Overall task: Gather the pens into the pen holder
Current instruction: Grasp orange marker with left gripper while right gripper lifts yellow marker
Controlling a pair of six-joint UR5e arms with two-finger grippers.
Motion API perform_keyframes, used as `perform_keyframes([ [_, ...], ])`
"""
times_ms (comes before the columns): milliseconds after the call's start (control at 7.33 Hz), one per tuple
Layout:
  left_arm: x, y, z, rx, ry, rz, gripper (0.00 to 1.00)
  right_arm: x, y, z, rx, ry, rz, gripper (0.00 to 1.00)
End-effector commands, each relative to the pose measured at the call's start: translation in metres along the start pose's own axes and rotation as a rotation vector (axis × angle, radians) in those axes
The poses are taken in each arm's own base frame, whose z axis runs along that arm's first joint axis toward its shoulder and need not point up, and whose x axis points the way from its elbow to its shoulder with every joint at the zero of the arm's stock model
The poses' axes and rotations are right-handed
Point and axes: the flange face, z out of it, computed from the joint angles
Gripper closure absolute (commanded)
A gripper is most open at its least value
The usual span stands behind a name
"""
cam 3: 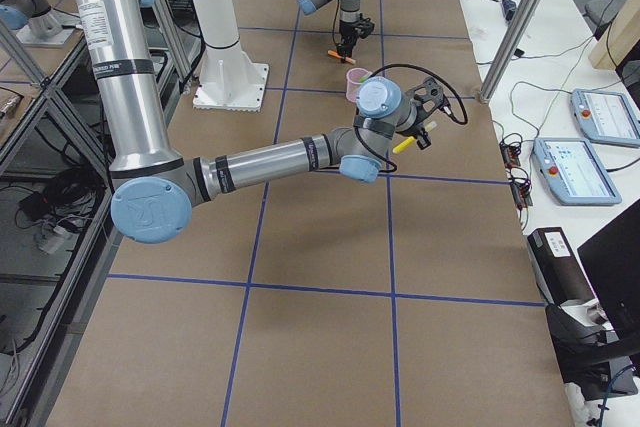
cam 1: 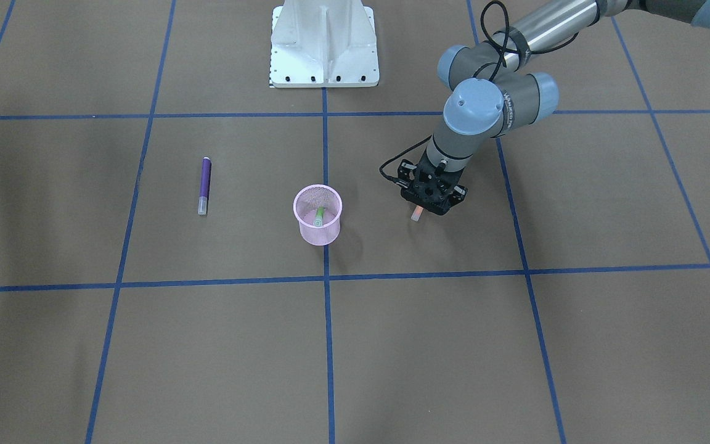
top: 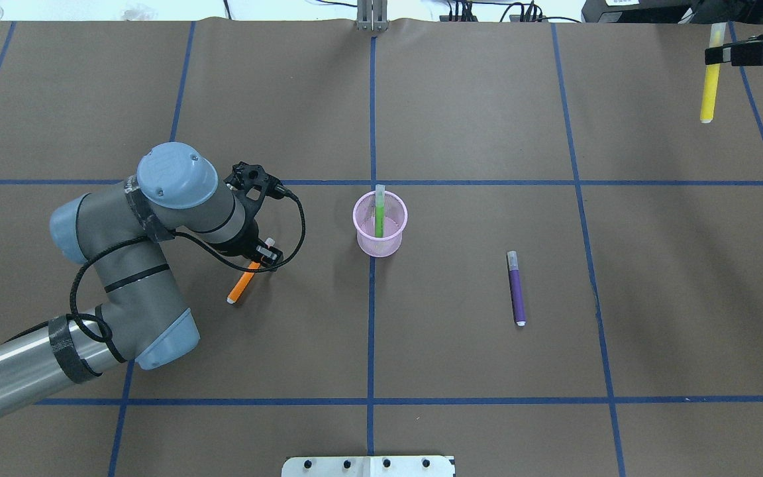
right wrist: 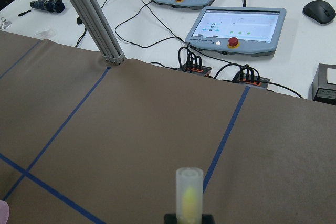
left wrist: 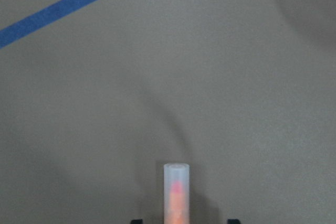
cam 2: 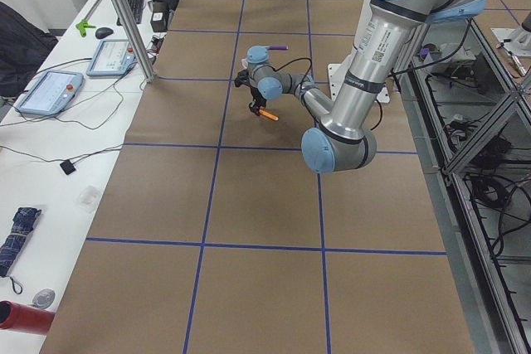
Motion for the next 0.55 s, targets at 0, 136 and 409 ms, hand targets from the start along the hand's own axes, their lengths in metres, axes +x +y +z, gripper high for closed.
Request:
perform_keyframes([
  [0, 0.000, 0.000, 0.000, 0.000, 0.000, 0.000, 0.76, -0.008, 0.000, 0.002, 0.005, -0.004, -0.007, 1.00],
  [136, 0.000, 0.000, 0.000, 0.000, 0.000, -0.005, 0.95, -0.010, 0.000, 0.004, 0.006, -0.005, 0.006, 1.00],
  [409, 0.001, -0.001, -0.007, 0.005, 0.000, -0.013, 1.00, -0.018, -0.001, 0.006, 0.011, -0.008, -0.001, 1.00],
])
